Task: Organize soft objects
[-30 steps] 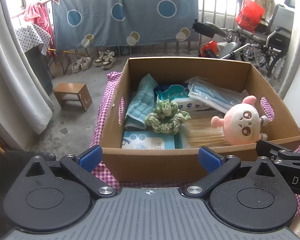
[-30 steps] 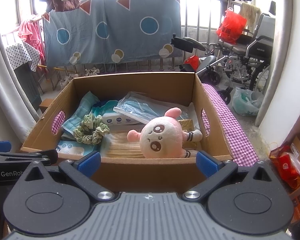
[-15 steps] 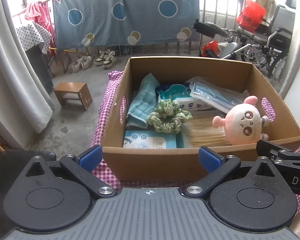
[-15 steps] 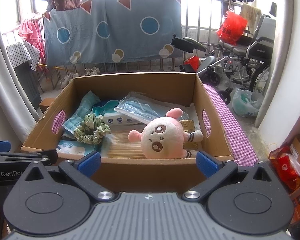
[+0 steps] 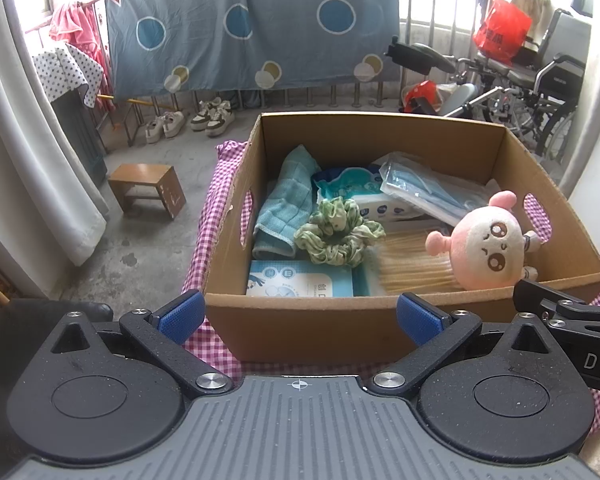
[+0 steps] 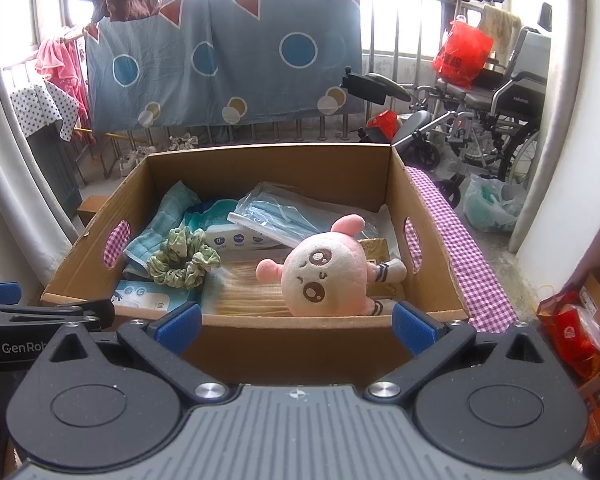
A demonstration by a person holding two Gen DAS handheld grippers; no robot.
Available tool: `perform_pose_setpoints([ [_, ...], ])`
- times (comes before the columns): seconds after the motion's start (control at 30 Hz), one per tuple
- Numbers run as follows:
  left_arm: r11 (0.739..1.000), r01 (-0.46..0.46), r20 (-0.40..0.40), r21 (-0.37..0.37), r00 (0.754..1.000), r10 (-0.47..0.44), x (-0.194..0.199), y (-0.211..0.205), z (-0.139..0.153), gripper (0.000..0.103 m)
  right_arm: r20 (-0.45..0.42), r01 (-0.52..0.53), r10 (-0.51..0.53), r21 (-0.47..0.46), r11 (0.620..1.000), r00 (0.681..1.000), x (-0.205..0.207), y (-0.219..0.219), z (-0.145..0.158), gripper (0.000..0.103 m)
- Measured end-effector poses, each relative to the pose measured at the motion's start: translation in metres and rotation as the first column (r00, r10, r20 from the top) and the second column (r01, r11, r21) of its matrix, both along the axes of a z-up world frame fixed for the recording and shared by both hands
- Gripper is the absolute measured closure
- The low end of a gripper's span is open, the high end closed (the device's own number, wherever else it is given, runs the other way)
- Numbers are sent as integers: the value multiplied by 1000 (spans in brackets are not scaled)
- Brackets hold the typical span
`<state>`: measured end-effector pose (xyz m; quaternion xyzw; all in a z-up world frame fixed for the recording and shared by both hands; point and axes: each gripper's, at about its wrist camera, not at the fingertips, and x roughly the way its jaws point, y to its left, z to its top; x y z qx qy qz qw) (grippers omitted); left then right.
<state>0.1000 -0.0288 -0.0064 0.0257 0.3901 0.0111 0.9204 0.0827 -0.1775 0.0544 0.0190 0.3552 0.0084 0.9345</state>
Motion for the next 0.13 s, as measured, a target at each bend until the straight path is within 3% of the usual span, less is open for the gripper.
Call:
perform_pose_setpoints([
  [0.13, 1000, -2, -2, 1, 1000, 2, 0, 1, 0, 1, -2, 0, 0, 0, 1000, 1000, 0, 1, 0, 0],
])
